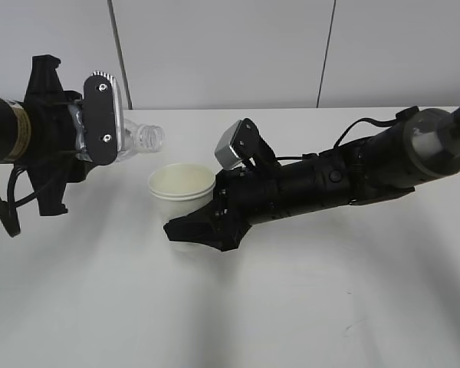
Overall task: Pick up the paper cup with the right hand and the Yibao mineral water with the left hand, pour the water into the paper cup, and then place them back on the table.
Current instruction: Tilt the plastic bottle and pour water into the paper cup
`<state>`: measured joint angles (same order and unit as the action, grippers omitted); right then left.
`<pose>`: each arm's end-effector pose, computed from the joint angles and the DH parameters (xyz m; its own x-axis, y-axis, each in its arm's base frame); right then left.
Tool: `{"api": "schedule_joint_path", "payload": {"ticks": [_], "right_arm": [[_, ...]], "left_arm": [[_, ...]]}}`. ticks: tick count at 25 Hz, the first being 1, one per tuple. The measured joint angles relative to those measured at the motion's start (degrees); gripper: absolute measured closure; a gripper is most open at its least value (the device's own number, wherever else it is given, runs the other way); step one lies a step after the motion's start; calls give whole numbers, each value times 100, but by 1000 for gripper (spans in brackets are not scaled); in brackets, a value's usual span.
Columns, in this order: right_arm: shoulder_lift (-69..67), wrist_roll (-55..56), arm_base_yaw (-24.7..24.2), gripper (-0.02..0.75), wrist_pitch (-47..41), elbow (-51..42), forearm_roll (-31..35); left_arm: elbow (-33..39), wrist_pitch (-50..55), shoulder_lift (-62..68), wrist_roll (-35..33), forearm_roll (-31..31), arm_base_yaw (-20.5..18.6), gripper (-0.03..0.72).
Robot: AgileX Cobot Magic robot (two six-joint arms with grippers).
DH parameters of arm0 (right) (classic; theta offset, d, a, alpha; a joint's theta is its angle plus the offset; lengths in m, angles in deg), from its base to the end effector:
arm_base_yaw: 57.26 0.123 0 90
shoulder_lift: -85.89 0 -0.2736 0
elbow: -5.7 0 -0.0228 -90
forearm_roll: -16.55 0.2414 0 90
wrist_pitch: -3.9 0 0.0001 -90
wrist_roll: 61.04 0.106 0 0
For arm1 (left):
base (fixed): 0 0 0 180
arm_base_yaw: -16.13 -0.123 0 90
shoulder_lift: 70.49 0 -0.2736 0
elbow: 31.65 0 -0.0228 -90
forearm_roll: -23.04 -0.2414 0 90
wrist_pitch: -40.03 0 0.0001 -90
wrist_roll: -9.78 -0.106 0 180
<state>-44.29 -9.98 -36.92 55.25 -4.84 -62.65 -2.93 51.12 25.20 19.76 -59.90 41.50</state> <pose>0.3477 0.2156 0.1181 -0.2332 -0.3422 -0.9102 -0.9494 0.2826 0.1370 0.3011 -0.1203 0.2168 0.1121 0.9848 -0.1328 0.5877 0.0421 0.8080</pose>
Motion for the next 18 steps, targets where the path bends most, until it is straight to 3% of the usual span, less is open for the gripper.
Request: {"api": "schedule_joint_path", "payload": {"ticks": [11, 18], "right_arm": [[0, 23, 0, 205, 12, 0, 0], [0, 23, 0, 205, 12, 0, 0]], "left_arm": [[0, 117, 0, -4, -236, 11, 326], [0, 562, 89, -4, -463, 322, 329]]}}
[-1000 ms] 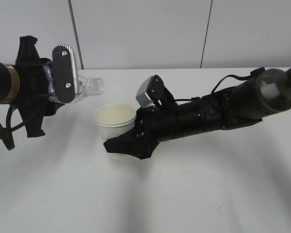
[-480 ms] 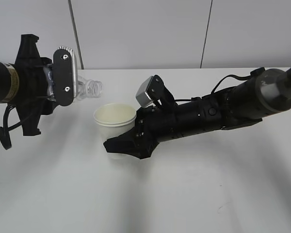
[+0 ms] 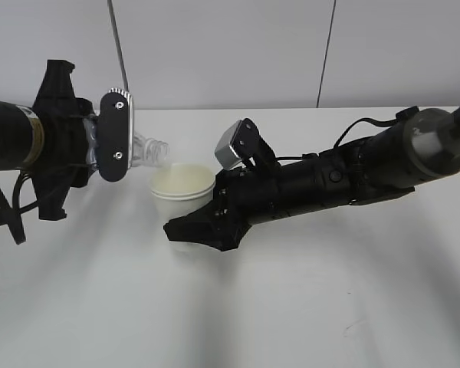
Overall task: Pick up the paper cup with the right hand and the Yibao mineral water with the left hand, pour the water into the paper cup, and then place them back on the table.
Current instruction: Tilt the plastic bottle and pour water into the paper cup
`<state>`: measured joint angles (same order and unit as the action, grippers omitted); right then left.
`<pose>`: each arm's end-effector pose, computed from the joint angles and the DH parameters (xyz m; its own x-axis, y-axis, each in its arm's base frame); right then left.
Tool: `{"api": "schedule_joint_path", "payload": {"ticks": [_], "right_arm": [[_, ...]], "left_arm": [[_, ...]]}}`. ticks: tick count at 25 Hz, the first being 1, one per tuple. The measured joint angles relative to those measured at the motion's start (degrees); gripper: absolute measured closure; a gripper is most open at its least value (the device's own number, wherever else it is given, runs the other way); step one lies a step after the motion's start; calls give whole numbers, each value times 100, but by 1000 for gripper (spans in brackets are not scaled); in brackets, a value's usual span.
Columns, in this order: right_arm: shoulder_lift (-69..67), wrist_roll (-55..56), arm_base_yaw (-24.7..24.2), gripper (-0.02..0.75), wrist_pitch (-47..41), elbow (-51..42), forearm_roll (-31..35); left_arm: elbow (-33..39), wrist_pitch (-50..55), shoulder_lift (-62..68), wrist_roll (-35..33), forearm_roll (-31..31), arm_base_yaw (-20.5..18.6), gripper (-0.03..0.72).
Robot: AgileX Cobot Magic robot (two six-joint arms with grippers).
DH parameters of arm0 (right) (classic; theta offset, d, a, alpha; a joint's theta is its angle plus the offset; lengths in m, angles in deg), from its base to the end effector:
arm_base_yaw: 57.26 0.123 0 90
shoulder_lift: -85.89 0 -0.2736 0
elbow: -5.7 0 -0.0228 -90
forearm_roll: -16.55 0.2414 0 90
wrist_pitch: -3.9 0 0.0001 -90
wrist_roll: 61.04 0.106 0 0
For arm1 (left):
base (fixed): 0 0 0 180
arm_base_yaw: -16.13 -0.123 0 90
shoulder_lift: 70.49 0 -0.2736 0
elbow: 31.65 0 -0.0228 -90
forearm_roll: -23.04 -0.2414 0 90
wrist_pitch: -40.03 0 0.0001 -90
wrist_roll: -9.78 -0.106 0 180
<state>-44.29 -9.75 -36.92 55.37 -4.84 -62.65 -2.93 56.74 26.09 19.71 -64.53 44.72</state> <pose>0.3476 0.2157 0.1183 -0.2367 -0.3399 -0.9102 -0.9488 0.2825 0.1413 0.2988 -0.1280 0.2142 0.1369 0.9905 -0.0096 0.5592 -0.0693 0.8261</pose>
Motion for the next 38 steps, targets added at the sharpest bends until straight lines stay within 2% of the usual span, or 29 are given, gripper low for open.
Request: {"api": "schedule_joint_path", "payload": {"ticks": [38], "right_arm": [[0, 9, 0, 205, -56, 0, -141]], "left_arm": [[-6, 187, 60, 0, -436, 29, 335]]}}
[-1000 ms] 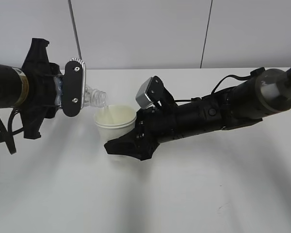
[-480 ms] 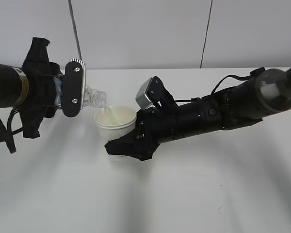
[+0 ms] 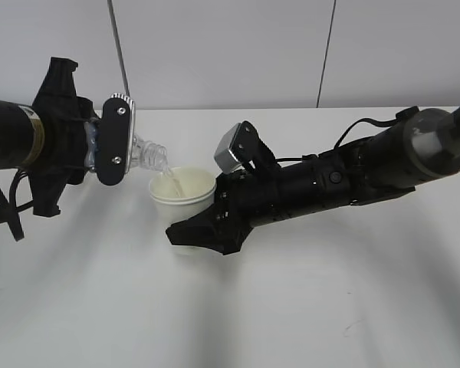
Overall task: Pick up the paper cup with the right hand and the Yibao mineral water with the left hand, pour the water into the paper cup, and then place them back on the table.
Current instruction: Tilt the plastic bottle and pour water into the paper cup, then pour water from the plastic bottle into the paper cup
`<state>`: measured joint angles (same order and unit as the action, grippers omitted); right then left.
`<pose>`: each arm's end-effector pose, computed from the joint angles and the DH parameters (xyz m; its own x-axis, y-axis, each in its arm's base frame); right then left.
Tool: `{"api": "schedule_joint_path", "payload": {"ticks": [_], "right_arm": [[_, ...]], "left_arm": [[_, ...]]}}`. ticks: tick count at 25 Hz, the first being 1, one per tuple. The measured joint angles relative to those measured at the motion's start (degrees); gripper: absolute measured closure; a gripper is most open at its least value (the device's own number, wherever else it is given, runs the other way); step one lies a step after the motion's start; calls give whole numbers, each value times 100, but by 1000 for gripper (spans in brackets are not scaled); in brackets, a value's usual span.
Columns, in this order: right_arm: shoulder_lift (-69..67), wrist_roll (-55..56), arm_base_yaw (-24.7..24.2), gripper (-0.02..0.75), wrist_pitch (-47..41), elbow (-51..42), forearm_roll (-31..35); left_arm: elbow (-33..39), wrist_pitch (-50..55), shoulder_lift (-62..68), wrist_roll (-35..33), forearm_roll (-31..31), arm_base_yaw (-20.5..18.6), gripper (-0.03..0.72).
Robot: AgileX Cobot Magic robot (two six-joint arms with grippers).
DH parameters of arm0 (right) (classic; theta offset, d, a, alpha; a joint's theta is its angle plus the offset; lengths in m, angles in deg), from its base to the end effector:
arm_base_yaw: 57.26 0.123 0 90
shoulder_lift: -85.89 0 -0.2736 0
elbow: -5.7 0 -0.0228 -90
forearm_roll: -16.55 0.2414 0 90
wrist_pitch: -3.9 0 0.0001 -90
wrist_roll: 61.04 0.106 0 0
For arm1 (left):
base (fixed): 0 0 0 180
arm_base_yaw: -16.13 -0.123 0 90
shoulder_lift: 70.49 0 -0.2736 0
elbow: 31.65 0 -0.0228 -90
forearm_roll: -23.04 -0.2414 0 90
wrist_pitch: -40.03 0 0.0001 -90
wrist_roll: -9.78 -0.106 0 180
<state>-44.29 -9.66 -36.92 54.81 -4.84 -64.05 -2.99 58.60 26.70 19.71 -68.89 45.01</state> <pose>0.3466 0.2150 0.1163 -0.2279 -0.3625 -0.9037 -0.9529 0.2738 0.1305 0.3012 -0.1275 0.2136 0.1586 0.9849 0.0695 0.5316 -0.1445 0.8346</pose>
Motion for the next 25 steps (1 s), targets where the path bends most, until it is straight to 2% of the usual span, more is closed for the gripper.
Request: {"api": "schedule_joint_path", "payload": {"ticks": [25], "right_arm": [[0, 0, 0, 205, -20, 0, -9]], "left_arm": [[-5, 11, 0, -2, -203, 0, 335]]}}
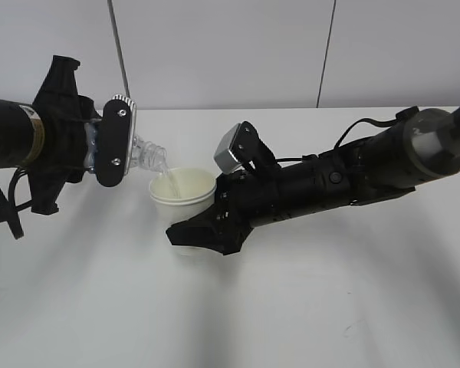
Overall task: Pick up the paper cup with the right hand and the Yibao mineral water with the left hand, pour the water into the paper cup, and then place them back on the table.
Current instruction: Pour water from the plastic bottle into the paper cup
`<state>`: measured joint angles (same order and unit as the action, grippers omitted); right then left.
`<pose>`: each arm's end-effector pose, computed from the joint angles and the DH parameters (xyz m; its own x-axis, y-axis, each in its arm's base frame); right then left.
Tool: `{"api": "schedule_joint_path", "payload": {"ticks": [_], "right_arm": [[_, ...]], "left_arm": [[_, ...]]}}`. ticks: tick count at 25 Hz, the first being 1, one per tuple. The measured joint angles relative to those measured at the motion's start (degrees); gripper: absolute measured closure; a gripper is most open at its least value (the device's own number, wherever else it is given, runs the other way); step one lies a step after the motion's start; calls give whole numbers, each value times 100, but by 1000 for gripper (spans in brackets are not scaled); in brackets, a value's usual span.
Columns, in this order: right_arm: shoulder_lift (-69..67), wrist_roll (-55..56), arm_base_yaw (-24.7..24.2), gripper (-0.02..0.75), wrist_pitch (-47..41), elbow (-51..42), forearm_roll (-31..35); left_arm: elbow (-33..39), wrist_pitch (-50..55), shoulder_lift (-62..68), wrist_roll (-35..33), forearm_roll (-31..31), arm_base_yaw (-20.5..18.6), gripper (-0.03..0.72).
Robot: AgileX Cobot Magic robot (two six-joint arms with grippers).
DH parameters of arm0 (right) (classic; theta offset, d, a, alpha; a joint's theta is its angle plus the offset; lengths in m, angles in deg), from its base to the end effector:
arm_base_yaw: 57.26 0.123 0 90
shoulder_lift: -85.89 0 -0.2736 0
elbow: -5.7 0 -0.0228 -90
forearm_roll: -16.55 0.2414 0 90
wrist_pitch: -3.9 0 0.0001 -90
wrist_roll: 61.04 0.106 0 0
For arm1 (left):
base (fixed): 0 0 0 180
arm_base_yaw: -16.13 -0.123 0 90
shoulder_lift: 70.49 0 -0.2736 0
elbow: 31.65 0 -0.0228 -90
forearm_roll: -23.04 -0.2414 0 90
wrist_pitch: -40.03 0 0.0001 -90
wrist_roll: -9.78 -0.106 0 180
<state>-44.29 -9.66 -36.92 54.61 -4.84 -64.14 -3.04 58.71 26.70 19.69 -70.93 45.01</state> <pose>0.3468 0.2148 0.1160 -0.2276 -0.3655 -0.9025 -0.9527 0.2752 0.1288 0.3020 -0.1278 0.2149 0.1765 0.9794 0.0977 0.5156 -0.1765 0.8384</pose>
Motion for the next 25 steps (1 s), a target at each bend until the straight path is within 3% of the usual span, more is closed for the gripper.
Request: {"api": "schedule_joint_path", "payload": {"ticks": [25], "right_arm": [[0, 0, 0, 205, -10, 0, -4]], "left_arm": [[0, 31, 0, 0, -237, 0, 335]]}}
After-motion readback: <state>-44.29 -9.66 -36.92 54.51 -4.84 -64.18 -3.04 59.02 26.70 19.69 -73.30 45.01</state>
